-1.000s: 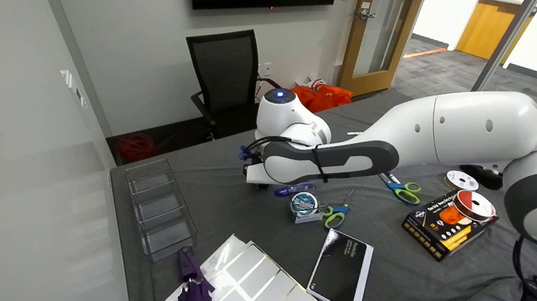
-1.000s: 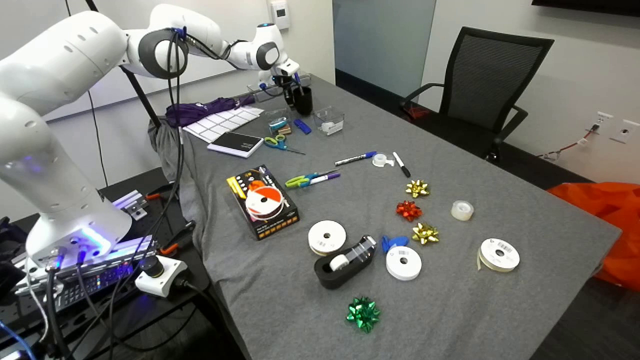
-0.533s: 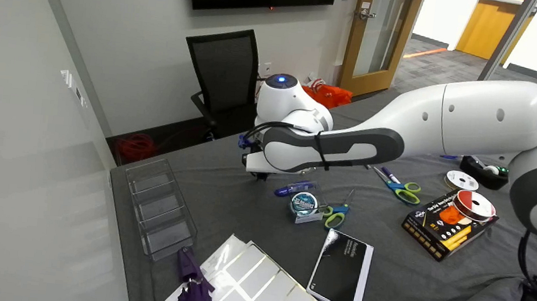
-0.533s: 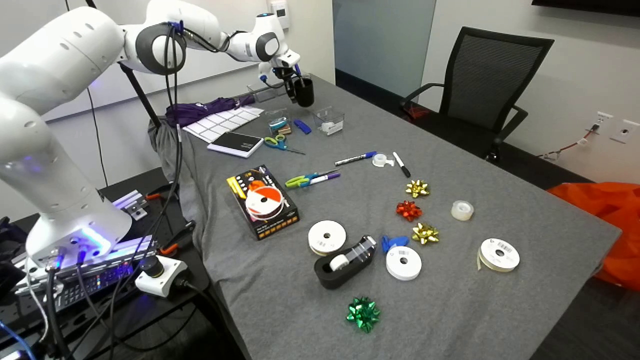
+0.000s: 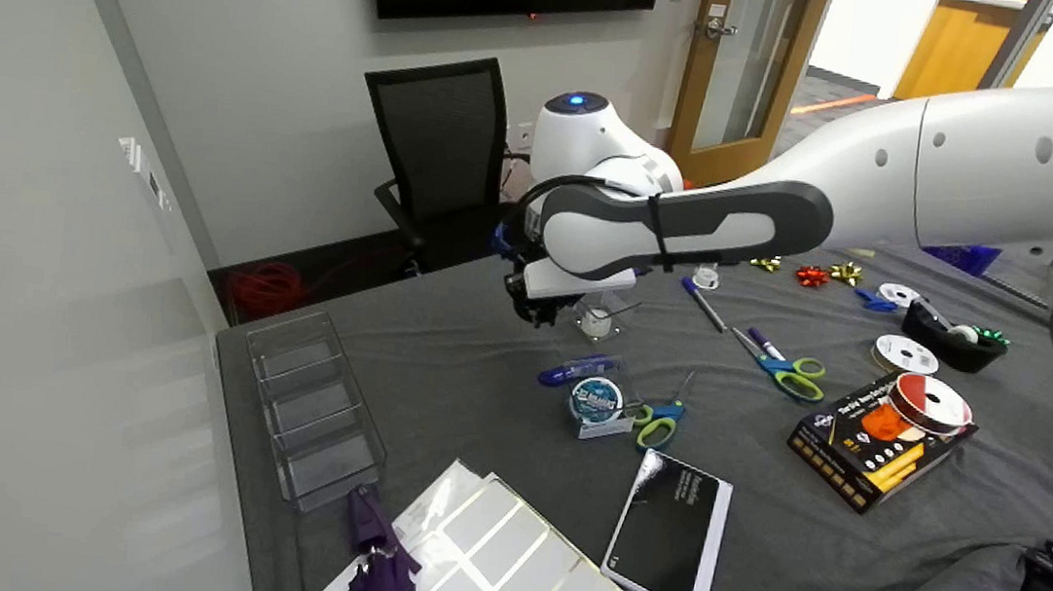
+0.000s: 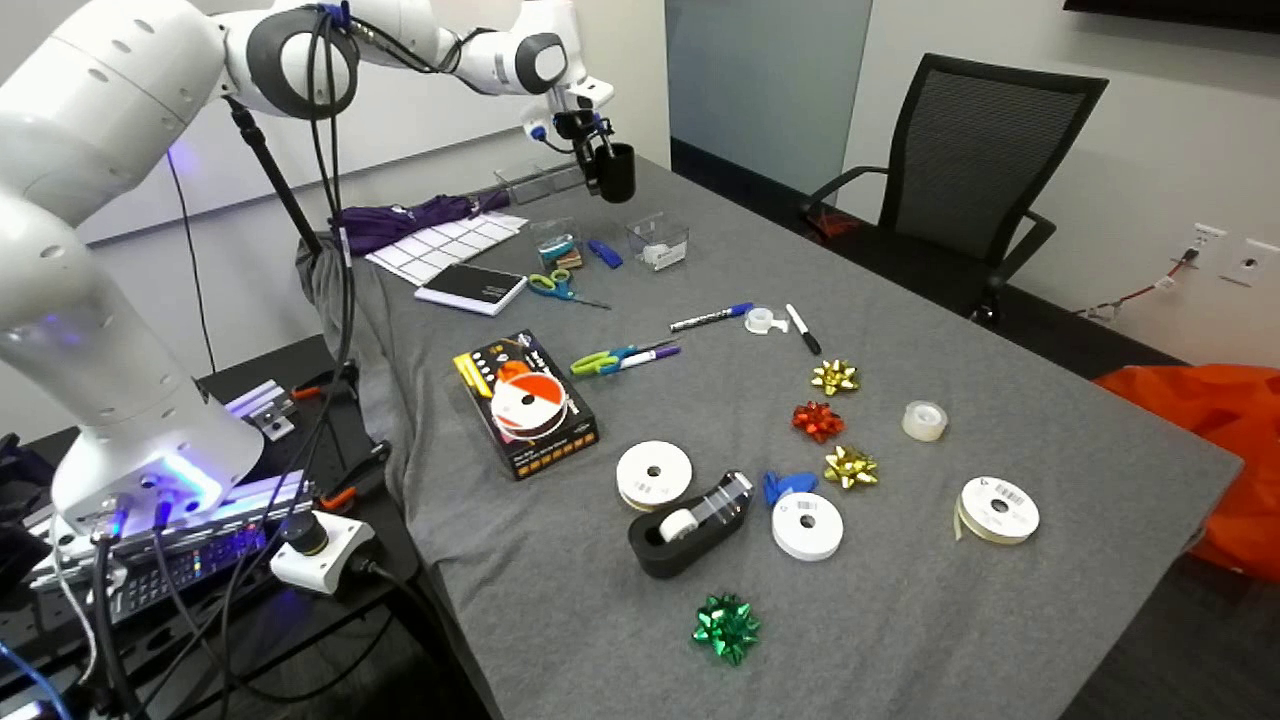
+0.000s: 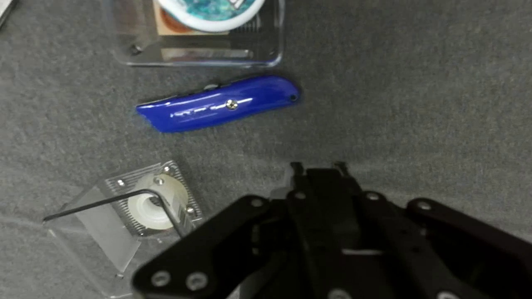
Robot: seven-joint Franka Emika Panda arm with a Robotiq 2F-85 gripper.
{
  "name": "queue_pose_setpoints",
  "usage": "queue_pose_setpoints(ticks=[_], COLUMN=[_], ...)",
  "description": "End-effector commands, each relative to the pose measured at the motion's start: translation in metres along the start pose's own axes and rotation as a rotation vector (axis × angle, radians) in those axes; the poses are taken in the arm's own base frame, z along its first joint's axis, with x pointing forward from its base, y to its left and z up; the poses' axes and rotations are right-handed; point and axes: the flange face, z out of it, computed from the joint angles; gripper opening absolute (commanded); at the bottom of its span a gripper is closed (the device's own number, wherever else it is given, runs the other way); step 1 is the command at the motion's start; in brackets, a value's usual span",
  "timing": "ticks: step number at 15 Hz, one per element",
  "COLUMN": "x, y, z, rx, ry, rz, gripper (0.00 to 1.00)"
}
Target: Pick up the black mug and move it to the right of the table in between the two scissors
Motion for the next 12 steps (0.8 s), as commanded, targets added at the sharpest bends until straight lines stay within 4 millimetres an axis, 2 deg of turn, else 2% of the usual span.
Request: queue_pose_setpoints(ticks=[1,6,12], x=[0.002,0.005,-0.004], y=[0.037,0.093,0.159], z=[-0.032,-0.045,-0.046], rx=[-0.024,-0.038,-0.094], ry=[-0.054,-0.084,-0.111], rz=[-0.116,-0.307,-0.476], gripper=[0.05,0.05,0.05])
